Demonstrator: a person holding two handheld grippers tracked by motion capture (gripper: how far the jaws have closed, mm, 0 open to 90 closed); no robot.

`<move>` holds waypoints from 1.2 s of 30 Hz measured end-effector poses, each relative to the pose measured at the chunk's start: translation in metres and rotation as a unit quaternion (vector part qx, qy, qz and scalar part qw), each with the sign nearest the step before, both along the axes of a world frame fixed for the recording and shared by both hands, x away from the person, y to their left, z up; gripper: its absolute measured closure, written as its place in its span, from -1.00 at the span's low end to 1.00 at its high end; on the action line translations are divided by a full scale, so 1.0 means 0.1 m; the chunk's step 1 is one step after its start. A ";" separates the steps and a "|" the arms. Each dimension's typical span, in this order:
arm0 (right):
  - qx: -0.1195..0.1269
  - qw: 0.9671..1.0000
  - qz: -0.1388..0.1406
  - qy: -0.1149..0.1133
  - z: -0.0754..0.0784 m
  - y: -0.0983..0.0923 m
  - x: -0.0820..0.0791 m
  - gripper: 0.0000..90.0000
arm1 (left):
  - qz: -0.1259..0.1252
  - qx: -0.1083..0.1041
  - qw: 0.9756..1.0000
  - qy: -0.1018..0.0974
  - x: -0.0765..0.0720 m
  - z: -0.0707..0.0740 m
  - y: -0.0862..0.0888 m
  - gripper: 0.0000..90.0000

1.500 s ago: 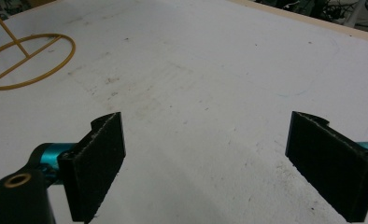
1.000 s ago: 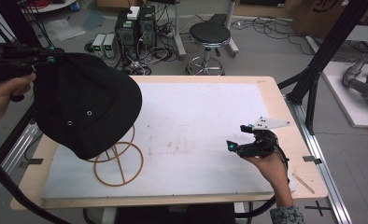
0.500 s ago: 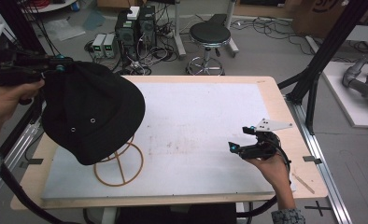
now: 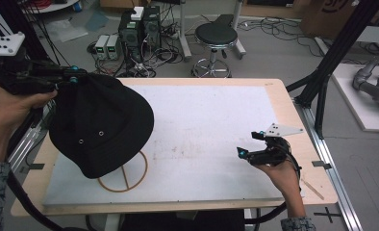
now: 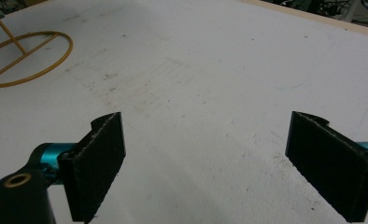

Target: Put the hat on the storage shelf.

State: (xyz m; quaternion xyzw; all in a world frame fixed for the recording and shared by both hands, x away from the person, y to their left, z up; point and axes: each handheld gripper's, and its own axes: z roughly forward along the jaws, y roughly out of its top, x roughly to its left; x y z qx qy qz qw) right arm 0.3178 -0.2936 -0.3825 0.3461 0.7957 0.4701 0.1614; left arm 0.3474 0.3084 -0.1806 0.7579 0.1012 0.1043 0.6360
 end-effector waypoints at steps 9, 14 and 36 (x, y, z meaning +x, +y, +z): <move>-0.001 1.000 0.000 -0.001 -0.01 0.00 0.01 -0.74 | -0.009 0.008 1.000 0.016 0.02 -0.14 -0.04 0.82; 0.000 1.000 -0.001 0.001 -0.01 0.00 0.01 -0.74 | -0.018 0.011 0.999 0.025 0.04 -0.21 -0.08 0.82; 0.000 1.000 -0.002 0.003 -0.01 -0.01 0.01 -0.74 | -0.037 0.029 0.998 0.037 0.04 -0.37 -0.15 0.78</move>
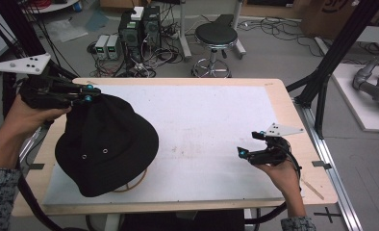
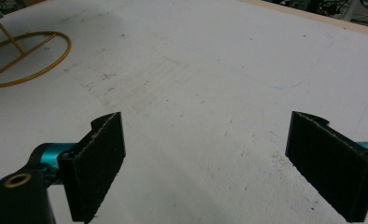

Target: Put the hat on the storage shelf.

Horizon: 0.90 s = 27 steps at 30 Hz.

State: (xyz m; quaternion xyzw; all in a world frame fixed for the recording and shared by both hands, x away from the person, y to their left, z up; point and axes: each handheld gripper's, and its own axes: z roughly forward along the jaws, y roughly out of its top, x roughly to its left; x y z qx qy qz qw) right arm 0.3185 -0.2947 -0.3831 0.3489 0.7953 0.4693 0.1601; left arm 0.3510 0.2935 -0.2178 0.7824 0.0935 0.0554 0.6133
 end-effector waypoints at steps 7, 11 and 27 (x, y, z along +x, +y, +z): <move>0.000 1.000 0.000 -0.001 0.00 0.00 0.01 -0.74 | -0.001 0.000 1.000 0.006 -0.01 -0.02 0.00 0.74; 0.000 1.000 -0.001 -0.003 0.00 -0.01 0.00 -0.74 | 0.000 -0.001 1.000 0.005 -0.01 -0.02 0.00 0.69; 0.000 1.000 0.001 -0.003 0.01 -0.01 0.01 -0.74 | 0.004 0.014 1.000 0.012 0.01 -0.05 -0.01 0.44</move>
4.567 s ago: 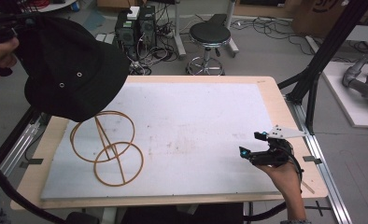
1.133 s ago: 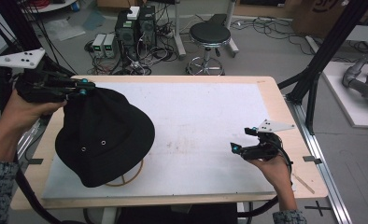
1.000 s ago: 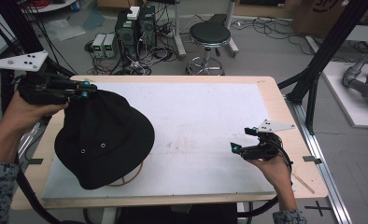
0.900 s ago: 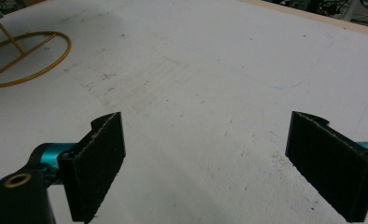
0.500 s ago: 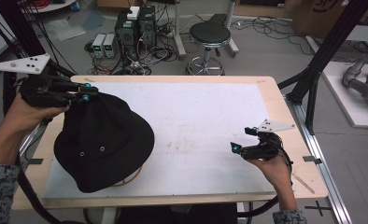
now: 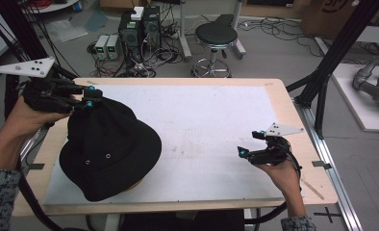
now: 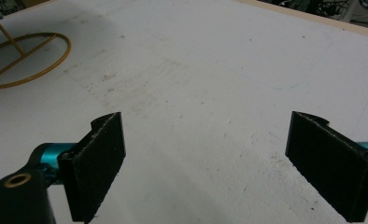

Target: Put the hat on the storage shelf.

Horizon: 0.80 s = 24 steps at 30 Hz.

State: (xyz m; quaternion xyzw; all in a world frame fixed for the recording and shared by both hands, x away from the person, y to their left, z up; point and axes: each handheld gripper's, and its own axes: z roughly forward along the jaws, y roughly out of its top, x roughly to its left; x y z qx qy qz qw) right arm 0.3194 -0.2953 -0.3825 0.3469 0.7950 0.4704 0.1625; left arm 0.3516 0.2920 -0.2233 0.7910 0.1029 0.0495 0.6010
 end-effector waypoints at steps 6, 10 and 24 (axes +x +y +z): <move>0.001 1.000 -0.001 0.001 0.00 0.00 0.00 -0.74 | 0.004 0.003 1.000 -0.001 0.00 0.00 0.01 0.41; 0.002 1.000 -0.002 0.001 0.00 0.00 0.00 -0.74 | 0.007 -0.002 1.000 -0.003 0.00 0.01 0.02 0.42; 0.003 1.000 -0.001 0.000 0.01 -0.01 0.00 -0.74 | 0.021 -0.010 1.000 -0.003 0.02 0.05 0.04 0.31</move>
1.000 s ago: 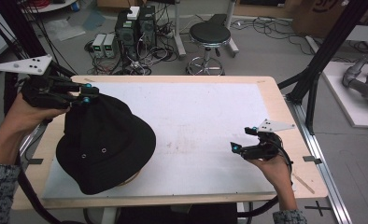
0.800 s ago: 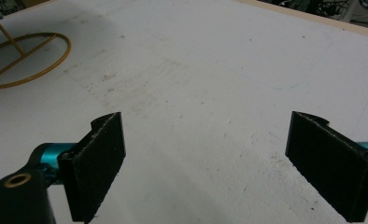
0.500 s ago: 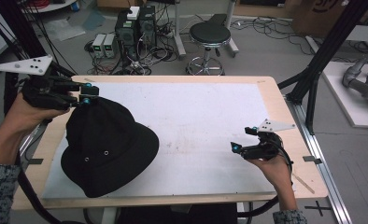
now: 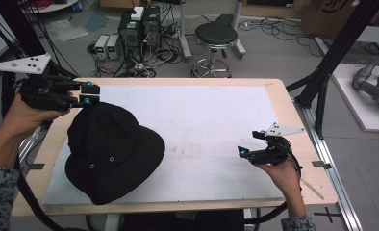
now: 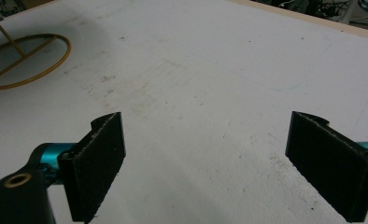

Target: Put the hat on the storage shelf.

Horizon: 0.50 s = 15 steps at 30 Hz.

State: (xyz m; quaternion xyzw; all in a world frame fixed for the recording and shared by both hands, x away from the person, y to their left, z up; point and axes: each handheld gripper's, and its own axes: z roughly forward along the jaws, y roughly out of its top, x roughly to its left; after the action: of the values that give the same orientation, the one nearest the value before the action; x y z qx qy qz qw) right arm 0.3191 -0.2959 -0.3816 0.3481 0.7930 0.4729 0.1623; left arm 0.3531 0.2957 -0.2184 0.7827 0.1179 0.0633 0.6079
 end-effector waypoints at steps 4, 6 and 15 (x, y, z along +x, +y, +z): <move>0.001 1.000 0.000 0.000 0.00 0.00 0.00 -0.74 | 0.012 -0.003 1.000 -0.001 0.01 0.01 0.02 0.26; 0.000 1.000 0.001 -0.001 0.00 0.00 0.00 -0.74 | 0.019 -0.011 1.000 0.000 0.02 0.03 0.03 0.17; 0.001 1.000 0.001 -0.001 0.01 0.00 0.00 -0.74 | 0.052 -0.021 0.998 -0.012 0.06 0.07 0.08 0.14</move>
State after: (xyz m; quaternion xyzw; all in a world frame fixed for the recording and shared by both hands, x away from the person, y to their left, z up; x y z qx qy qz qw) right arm 0.3195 -0.2964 -0.3809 0.3467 0.7930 0.4740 0.1620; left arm 0.3589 0.3039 -0.2112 0.7619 0.1526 0.1016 0.6212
